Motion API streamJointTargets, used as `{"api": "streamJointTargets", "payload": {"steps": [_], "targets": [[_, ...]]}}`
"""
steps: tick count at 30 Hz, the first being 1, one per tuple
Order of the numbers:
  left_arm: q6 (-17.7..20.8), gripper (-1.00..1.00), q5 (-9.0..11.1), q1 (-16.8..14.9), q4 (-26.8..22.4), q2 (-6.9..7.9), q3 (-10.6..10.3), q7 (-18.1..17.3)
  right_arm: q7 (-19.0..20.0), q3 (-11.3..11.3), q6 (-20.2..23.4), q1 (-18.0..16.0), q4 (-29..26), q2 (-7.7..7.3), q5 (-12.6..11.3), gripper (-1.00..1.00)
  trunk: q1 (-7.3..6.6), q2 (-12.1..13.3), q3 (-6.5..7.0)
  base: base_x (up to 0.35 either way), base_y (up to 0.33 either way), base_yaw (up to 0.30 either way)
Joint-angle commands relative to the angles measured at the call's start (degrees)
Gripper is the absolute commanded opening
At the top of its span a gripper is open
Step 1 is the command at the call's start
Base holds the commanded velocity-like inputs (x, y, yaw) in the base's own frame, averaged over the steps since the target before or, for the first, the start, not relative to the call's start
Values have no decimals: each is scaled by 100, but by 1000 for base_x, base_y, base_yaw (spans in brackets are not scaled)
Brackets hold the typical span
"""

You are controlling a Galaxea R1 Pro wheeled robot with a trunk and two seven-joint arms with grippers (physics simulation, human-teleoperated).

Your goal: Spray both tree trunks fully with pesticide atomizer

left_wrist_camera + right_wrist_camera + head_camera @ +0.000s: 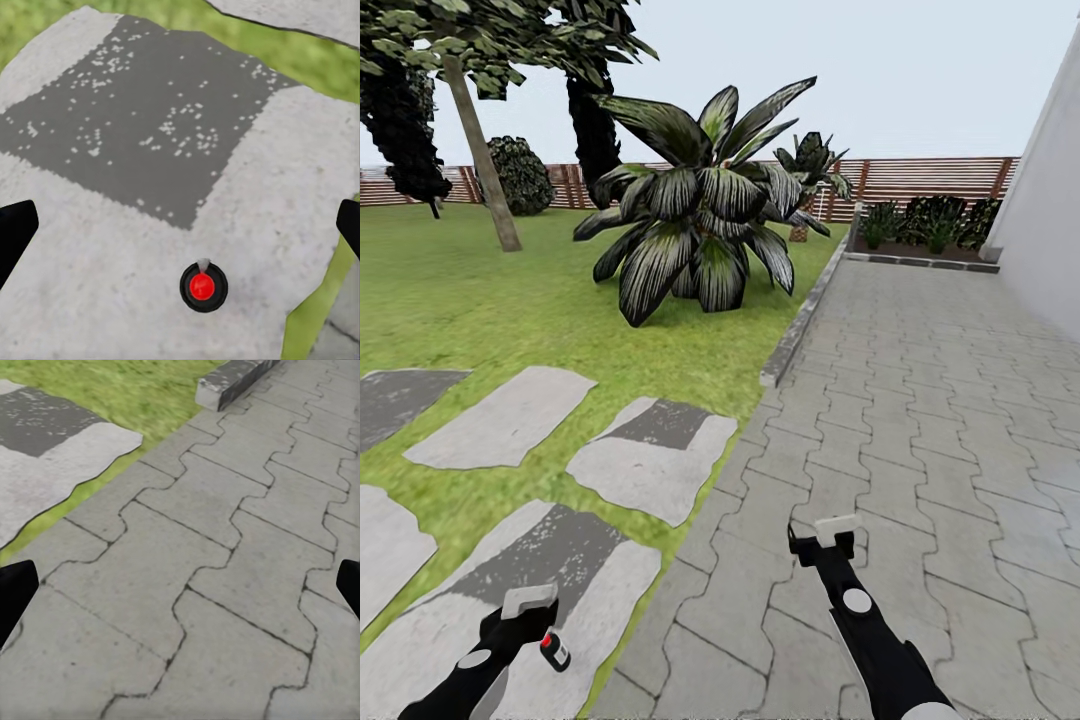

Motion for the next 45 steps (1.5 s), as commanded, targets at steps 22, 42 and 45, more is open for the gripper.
{"api": "streamJointTargets", "payload": {"steps": [22, 42, 45], "targets": [[-35, 100, 34, -3, 13, 0, -9, 0, -34, -8, -17, 0, 4, -7, 60, 100, 386, -692, -422, 0, 0, 0], [-654, 100, 25, 8, 82, 8, -26, 0, -40, -15, -19, -1, 8, -7, 60, 100, 437, -719, -1030, 0, 0, 0], [-719, 100, 25, 0, 89, 9, -27, 0, -42, -16, -19, -3, 11, -9, 60, 100, 445, -723, -1124, 0, 0, 0]]}}
